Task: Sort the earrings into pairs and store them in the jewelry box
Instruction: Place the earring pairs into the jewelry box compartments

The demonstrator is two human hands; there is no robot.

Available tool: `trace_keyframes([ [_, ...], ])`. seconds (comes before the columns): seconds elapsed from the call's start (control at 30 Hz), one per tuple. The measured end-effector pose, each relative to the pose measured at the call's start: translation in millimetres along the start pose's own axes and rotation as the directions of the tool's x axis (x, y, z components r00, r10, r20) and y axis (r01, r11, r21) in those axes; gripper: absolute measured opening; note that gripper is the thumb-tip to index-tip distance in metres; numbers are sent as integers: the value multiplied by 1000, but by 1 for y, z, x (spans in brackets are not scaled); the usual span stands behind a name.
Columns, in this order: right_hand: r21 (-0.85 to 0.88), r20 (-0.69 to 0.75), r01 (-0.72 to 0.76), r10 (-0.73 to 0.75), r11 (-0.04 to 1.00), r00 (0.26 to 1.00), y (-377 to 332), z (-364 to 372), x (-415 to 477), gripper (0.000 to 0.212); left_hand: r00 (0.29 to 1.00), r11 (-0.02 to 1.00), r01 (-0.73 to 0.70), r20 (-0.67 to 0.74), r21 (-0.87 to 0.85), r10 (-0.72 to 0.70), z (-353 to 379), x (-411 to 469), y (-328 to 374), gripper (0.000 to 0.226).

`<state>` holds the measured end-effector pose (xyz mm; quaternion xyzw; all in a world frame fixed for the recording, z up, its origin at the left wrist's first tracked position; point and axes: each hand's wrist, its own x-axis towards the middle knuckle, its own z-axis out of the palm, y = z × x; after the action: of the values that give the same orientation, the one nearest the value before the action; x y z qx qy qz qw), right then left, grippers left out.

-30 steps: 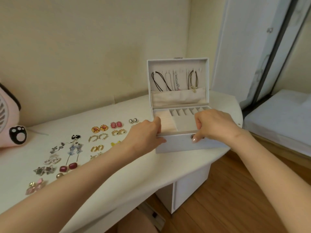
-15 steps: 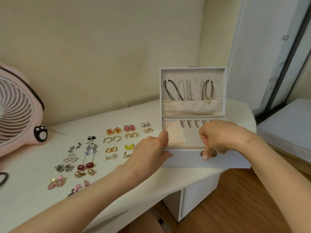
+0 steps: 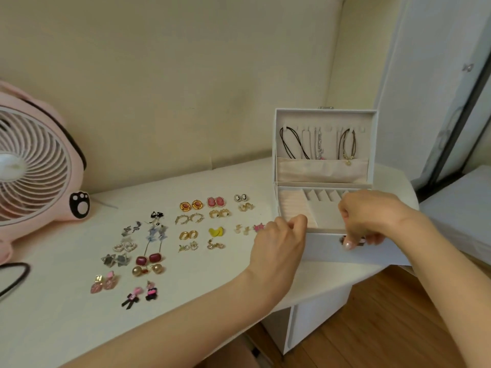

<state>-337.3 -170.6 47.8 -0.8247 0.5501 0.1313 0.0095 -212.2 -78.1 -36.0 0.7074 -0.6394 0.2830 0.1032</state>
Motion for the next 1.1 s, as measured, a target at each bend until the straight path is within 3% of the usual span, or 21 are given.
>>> trace_keyframes([
  [0.17, 79, 26, 55, -57, 995, 998, 9, 1, 0, 30, 996, 996, -62, 54, -69, 66, 11, 8, -9, 57],
  [0.23, 54, 31, 56, -58, 997, 998, 8, 0, -3, 32, 990, 977, -127, 33, -172, 135, 8, 11, -22, 50],
  [0.3, 42, -14, 76, -76, 996, 997, 3, -7, -5, 36, 989, 934, -15, 131, -358, 67, 1, 21, -42, 33],
  [0.4, 128, -281, 253, -209, 959, 937, -23, -18, 3, 32, 982, 883, 142, 176, -447, -69, -4, 33, -92, 29],
  [0.5, 355, -381, 549, -419, 757, 824, -79, -25, 23, 16, 943, 871, 305, 249, -384, -220, 10, 43, -153, 17],
  [0.6, 397, -385, 642, -516, 656, 765, -144, -25, 67, 11, 869, 846, 452, 353, -281, -347, 35, 54, -203, 18],
  [0.7, 306, -383, 670, -557, 676, 737, -195, -21, 113, 22, 797, 819, 529, 460, -222, -390, 63, 59, -231, 29],
  [0.87, 123, -363, 657, -583, 743, 727, -233, -9, 154, 34, 756, 853, 503, 548, -136, -358, 89, 64, -237, 36],
  [1.1, 131, -362, 662, -586, 738, 725, -241, 0, 160, 31, 767, 839, 518, 525, -168, -368, 99, 66, -232, 34],
])
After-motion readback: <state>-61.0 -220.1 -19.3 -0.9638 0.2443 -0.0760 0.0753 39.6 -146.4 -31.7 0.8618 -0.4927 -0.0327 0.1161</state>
